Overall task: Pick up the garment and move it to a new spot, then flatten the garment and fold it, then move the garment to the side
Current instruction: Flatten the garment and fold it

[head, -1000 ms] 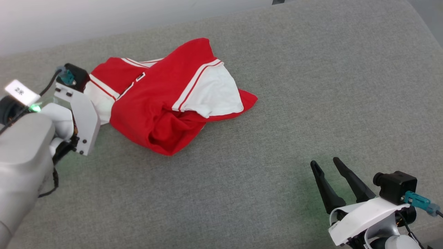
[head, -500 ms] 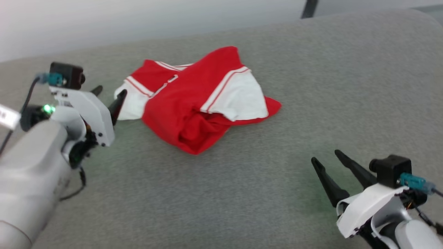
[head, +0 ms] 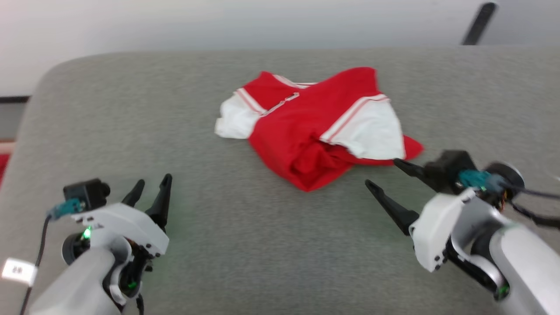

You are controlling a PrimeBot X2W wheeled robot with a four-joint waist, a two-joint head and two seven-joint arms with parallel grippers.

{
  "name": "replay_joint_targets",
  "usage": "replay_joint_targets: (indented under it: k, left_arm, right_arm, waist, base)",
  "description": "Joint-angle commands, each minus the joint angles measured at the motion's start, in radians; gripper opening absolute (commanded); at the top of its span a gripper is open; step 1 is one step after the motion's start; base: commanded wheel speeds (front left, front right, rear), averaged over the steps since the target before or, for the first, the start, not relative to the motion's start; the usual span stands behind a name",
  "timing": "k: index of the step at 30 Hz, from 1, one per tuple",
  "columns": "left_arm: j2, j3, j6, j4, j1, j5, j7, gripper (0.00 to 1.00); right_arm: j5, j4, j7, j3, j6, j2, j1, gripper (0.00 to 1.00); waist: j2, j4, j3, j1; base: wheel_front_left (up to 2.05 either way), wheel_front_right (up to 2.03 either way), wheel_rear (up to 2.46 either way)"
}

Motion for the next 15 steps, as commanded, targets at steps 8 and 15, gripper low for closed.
replay_joint_targets:
  k: [8,15]
  left_arm:
    - [-0.113,0.291,0.103,-0.28,0.274,0.211,-0.003,1.0]
    - [-0.216,0.366,0.063,-0.324,0.363,0.289,-0.003,1.0]
  right_arm:
    - [0.058,0.06,0.118,0.242,-0.001,-0.08,-0.258,1.0]
    - [0.113,0.138,0.242,0.471,-0.001,-0.117,-0.466,1.0]
  waist:
    - [0.0,0.195,0.004,0.0]
    - [0.0,0.269,0.035,0.0]
  base:
    - [0.0,0.0,0.0]
    - [0.0,0.0,0.0]
